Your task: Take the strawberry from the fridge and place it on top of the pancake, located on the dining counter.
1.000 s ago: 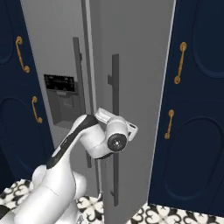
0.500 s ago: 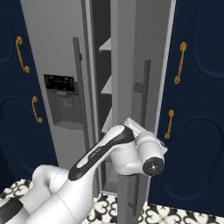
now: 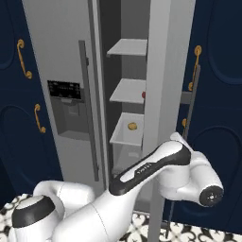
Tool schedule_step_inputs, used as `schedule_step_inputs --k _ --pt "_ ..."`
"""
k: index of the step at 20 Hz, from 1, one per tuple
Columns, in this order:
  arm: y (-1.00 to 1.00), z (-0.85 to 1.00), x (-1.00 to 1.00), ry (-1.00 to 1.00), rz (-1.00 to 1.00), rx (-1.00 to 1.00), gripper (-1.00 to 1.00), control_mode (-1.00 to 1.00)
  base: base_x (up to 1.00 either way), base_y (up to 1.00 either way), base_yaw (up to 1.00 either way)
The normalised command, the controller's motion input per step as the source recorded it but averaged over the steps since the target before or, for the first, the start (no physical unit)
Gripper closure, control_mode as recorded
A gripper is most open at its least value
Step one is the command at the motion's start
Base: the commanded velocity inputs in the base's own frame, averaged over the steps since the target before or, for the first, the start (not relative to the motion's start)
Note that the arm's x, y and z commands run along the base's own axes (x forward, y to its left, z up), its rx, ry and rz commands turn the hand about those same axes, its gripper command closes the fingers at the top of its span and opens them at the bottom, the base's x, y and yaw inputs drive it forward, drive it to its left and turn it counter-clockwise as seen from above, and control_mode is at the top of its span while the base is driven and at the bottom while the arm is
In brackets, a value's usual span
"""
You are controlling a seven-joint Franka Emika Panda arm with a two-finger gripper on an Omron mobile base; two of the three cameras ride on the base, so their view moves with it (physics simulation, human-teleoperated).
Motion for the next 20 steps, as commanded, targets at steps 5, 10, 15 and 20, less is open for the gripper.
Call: schedule_step_inputs --k 5,10,15,20 --pt "-0.47 0.38 -0.94 -0.03 -0.03 0.15 1.0 -1.0 0.0 0.0 0.0" --pt "0.76 0.19 -1.0 -0.08 0.0 -0.04 1.0 -1.0 0.0 0.0 0.0" --pt "1.0 0.81 -0.98 0.3 0.01 -0.24 1.0 -1.0 0.0 0.0 0.0" --pt "1.0 0.81 -0.73 0.39 0.05 -0.27 1.0 -1.0 0.0 0.0 0.0"
